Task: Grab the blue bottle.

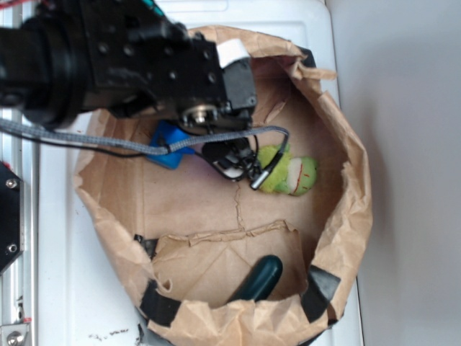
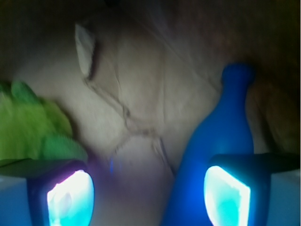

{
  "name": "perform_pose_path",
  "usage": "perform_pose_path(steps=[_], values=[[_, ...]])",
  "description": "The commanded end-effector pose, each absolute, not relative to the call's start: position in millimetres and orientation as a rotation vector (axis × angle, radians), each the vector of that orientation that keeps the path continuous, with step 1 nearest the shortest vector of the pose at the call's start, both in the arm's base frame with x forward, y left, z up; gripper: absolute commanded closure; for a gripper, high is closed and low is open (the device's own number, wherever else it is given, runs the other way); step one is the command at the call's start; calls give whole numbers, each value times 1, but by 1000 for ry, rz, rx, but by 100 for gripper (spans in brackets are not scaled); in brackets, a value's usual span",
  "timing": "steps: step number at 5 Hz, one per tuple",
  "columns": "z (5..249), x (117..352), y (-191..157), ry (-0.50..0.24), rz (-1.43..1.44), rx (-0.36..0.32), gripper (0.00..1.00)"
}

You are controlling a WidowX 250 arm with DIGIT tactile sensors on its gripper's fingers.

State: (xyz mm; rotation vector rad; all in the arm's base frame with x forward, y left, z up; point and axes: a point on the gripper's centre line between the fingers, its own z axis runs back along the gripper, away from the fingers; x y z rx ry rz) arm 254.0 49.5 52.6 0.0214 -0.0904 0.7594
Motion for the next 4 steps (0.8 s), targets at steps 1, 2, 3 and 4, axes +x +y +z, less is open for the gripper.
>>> perform_pose_path(steps=[1, 2, 3, 4], values=[[83, 255, 67, -140, 797, -21, 0], [77, 253, 68, -156, 780, -8, 0], [59, 252, 65, -147, 764, 37, 0], [32, 253, 64, -123, 728, 46, 0]])
